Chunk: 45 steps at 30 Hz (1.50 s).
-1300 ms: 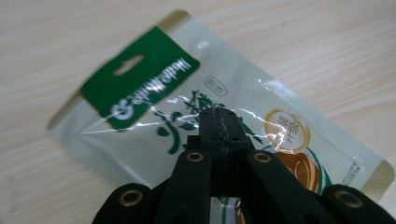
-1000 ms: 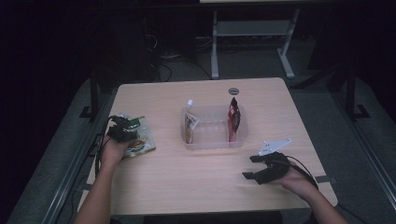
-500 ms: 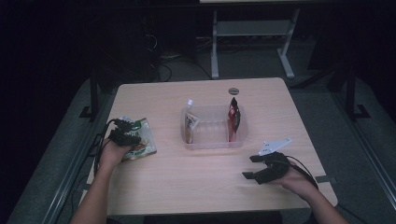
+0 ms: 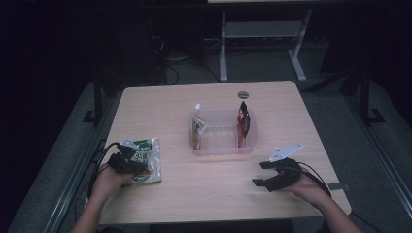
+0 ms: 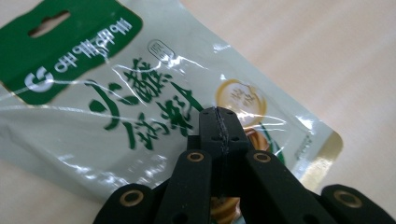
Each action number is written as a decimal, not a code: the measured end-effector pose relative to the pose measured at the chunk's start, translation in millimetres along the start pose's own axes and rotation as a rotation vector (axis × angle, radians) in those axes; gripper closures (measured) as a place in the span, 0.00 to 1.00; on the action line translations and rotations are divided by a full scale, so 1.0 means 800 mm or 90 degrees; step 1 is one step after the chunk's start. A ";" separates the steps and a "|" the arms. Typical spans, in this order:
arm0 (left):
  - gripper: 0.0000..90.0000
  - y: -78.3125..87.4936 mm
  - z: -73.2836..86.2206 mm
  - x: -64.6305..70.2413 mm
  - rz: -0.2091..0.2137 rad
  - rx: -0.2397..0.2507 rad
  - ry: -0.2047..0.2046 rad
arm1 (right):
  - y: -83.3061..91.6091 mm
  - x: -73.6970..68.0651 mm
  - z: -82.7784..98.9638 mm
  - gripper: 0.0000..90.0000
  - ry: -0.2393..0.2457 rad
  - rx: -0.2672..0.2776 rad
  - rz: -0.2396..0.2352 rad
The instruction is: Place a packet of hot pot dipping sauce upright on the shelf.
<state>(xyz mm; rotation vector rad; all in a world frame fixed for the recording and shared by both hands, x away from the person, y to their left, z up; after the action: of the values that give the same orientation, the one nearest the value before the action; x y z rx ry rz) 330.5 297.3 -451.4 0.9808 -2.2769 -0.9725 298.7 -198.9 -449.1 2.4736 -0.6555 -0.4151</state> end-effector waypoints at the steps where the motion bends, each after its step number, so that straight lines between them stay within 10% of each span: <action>1: 1.00 0.002 0.003 0.004 0.000 0.003 -0.005 | 0.000 0.000 0.000 0.30 0.000 0.000 0.000; 6: 1.00 0.020 0.002 0.003 -0.024 0.053 -0.004 | 0.000 0.000 -0.002 0.30 0.003 0.002 0.000; 10: 1.00 0.042 -0.008 -0.021 -0.099 0.104 0.034 | -0.001 -0.001 -0.003 0.30 0.000 0.002 0.000; 14: 1.00 0.046 -0.006 -0.054 -0.184 0.094 0.060 | -0.002 0.000 -0.002 0.30 0.003 0.000 0.001; 18: 1.00 0.036 0.005 -0.070 -0.210 0.077 0.089 | -0.001 0.000 -0.003 0.30 0.002 0.002 0.000; 28: 1.00 0.018 0.012 -0.062 -0.158 0.060 0.086 | -0.001 0.000 -0.004 0.30 0.006 0.004 0.000; 45: 1.00 -0.021 -0.013 0.002 0.007 0.052 -0.004 | -0.002 0.001 -0.004 0.30 0.005 0.005 -0.001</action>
<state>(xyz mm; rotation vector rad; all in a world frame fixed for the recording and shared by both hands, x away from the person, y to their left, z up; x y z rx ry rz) 343.2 283.7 -457.2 0.9983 -2.3406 -0.8848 301.0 -196.7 -446.9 2.4819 -0.6532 -0.4038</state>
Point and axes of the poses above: each handheld gripper's, and its own axes: y roughly backward along the jaws, z roughly out of its underside, x roughly to its right, the point moved 1 cm from there along -y, roughly forward along the jaws, and after that the axes turned 10 degrees about x, right-handed, at the moved point
